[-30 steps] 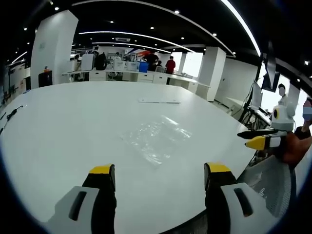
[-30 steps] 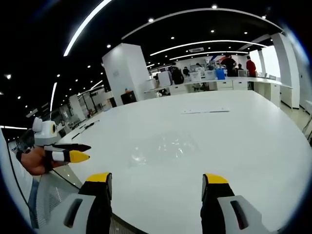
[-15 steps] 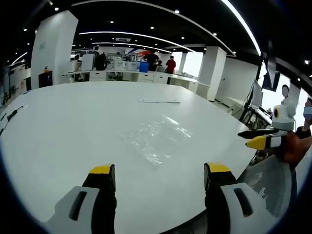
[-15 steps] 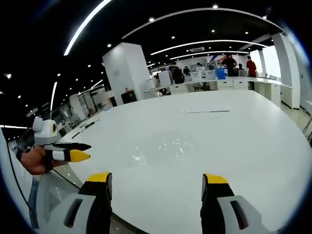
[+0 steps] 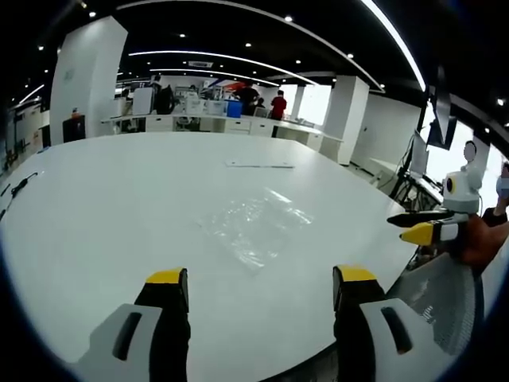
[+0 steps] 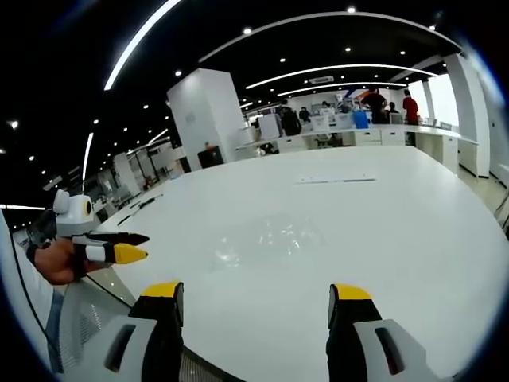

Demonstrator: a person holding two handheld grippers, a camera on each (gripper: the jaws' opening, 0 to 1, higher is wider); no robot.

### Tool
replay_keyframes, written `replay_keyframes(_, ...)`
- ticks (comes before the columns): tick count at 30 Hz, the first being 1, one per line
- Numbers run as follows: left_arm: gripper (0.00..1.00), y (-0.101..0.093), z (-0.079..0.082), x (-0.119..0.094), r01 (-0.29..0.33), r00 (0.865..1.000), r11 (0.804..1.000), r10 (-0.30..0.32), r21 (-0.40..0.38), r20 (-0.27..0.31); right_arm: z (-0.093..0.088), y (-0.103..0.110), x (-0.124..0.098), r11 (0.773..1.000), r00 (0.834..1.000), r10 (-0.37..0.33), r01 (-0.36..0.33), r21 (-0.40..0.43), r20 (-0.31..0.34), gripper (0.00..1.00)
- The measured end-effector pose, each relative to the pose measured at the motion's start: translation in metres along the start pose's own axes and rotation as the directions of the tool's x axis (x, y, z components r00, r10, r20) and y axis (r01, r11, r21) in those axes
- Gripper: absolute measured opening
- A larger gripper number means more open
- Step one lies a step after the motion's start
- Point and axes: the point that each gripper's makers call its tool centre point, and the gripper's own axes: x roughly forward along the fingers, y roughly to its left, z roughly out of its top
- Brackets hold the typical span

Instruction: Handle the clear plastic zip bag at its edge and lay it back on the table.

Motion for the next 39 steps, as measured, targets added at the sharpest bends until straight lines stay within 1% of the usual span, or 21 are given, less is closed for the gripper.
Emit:
replay_keyframes(15, 0.73, 0.002, -0.001, 0.001, 0.001, 1.0, 1.0, -0.001, -0.007, -0.002, -0.003, -0.001, 0.002, 1.0, 1.0, 0.002, -0.002, 0.0, -0.014, 0.73)
replay_keyframes(19, 0.73, 0.004, 0.0, 0.001, -0.003, 1.0, 1.0, 0.003, -0.014, 0.006, -0.005, -0.003, 0.002, 1.0, 1.0, 0.001, -0.001, 0.0, -0.017, 0.73)
replay_keyframes(21, 0.73, 0.003, 0.001, 0.001, -0.003, 1.0, 1.0, 0.003, -0.013, 0.007, -0.007, -0.003, 0.003, 1.0, 1.0, 0.003, -0.003, 0.005, -0.027, 0.73)
replay_keyframes(22, 0.73, 0.002, 0.001, 0.001, -0.003, 1.0, 1.0, 0.003, -0.012, 0.006, -0.01, -0.003, 0.004, 1.0, 0.999, 0.005, -0.005, 0.008, -0.043, 0.73)
replay_keyframes(29, 0.73, 0.004, 0.0, 0.001, -0.005, 1.0, 1.0, 0.006, -0.016, 0.009, -0.012, 0.0, 0.006, 1.0, 0.998, 0.006, -0.006, 0.001, -0.067, 0.73)
replay_keyframes(39, 0.73, 0.005, 0.0, 0.001, 0.001, 1.0, 1.0, -0.001, -0.013, 0.009, -0.014, 0.004, 0.011, 0.999, 0.995, 0.024, -0.026, -0.025, -0.097, 0.71)
